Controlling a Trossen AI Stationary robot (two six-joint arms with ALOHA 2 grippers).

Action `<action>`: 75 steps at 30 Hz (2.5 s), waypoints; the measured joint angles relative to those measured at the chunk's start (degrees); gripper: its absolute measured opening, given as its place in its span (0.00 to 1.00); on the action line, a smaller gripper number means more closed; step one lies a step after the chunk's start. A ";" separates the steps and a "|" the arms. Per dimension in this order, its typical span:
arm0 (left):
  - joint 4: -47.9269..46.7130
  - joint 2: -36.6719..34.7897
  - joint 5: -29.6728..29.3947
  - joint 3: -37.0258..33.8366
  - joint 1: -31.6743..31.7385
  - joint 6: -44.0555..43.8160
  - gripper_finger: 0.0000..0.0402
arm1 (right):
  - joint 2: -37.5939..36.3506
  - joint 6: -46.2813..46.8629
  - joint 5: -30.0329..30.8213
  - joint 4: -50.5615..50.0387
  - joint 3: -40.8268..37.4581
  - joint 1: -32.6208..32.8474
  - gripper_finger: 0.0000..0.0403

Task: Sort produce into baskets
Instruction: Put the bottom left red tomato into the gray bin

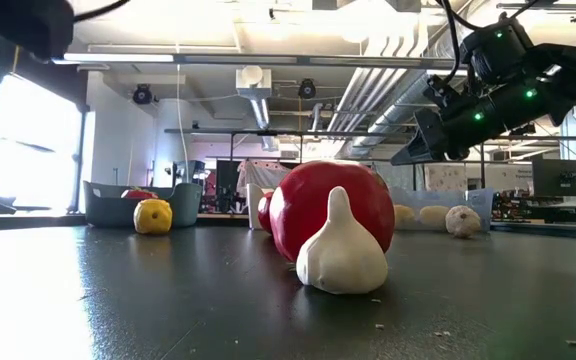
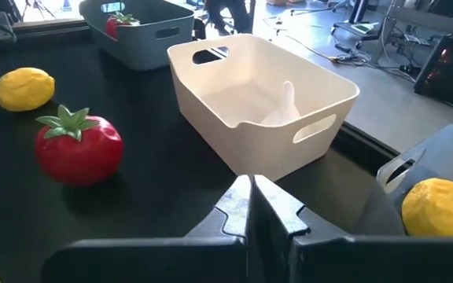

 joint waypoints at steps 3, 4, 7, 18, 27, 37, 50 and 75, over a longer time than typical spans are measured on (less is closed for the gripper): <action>1.99 2.70 2.34 0.00 -0.16 1.44 0.78 | 0.01 0.00 0.02 -0.33 0.00 0.00 0.01; 2.55 3.40 2.67 0.00 -0.29 2.23 0.80 | 0.02 0.00 0.02 -0.36 0.00 0.00 0.01; 1.92 5.36 2.67 0.00 -0.32 3.91 0.82 | 0.01 0.00 0.02 -0.40 0.00 0.00 0.01; 2.17 11.16 0.08 -0.15 0.35 8.57 0.83 | 0.01 0.10 0.02 -0.74 0.00 0.00 0.01; 2.28 10.80 -3.82 -0.15 3.32 11.08 0.82 | 0.01 0.17 0.04 -0.78 0.00 0.00 0.01; 2.18 11.09 -10.06 -0.51 6.53 12.07 0.82 | 0.01 0.15 0.04 -0.83 0.00 0.00 0.01; 2.28 11.09 -16.98 -4.20 13.21 19.32 0.49 | 0.02 0.04 0.04 -0.85 0.00 0.00 0.01; -5.20 9.58 -3.97 -2.34 13.51 34.82 0.19 | 0.02 0.38 0.04 -1.27 0.00 -0.02 0.01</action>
